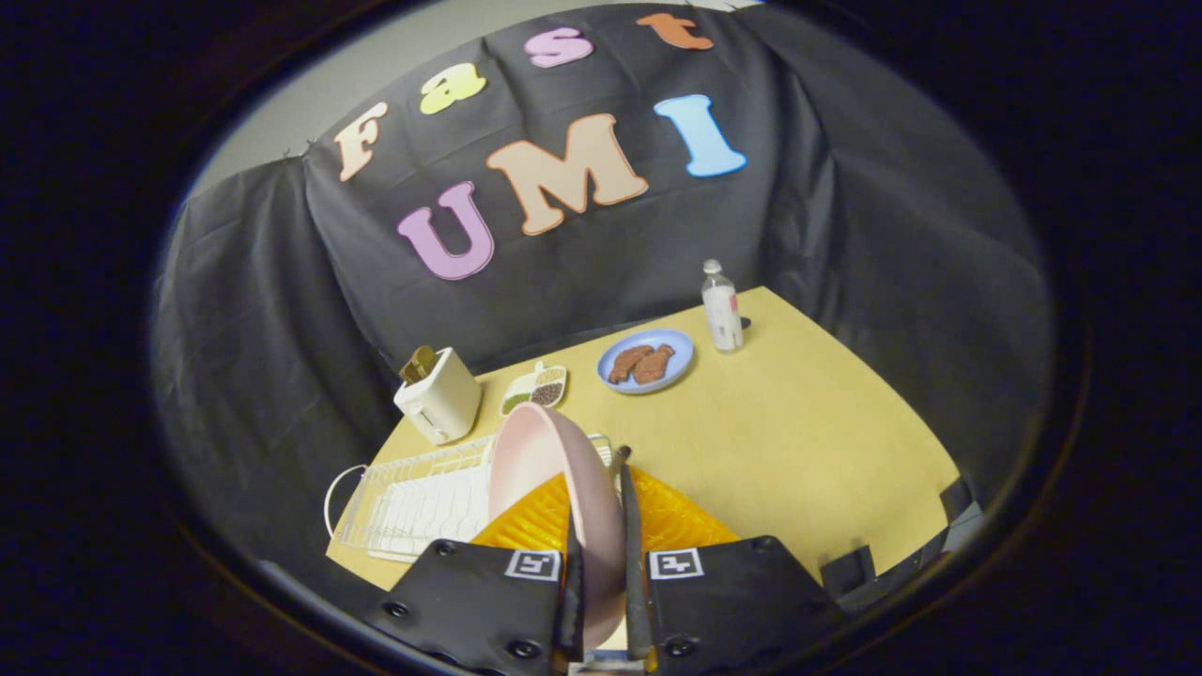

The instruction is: Take the plate from the dish rack, then take the spoon from the basket and place it into the plate.

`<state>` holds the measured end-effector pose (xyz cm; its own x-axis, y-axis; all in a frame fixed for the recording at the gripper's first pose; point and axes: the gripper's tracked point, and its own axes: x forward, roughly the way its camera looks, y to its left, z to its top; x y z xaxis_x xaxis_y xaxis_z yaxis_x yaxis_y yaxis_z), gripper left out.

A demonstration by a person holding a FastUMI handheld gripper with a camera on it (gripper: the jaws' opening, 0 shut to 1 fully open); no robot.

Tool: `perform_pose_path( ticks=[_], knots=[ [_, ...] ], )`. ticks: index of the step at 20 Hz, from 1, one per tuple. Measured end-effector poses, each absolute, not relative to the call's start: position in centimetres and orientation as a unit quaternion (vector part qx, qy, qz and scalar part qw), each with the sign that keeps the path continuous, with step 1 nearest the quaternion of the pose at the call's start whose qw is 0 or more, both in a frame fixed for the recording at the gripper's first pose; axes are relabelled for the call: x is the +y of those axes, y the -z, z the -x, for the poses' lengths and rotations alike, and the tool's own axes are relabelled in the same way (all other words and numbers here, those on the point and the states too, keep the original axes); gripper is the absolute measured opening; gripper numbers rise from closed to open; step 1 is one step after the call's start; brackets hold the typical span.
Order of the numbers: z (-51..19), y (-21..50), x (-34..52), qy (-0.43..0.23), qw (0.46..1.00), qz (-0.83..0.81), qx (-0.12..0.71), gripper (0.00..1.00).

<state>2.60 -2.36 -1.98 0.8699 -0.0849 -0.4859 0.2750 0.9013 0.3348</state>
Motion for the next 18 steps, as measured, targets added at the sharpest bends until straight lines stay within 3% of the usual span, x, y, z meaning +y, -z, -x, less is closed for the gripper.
perform_pose_path(
  ticks=[7, 18],
  knots=[
    [0.5, 11.4, -2.3, 0.078, 0.932, -0.220, 0.278, 0.20],
    [-1.6, 17.2, -0.9, 0.027, 0.914, -0.263, 0.307, 0.20]
  ],
)
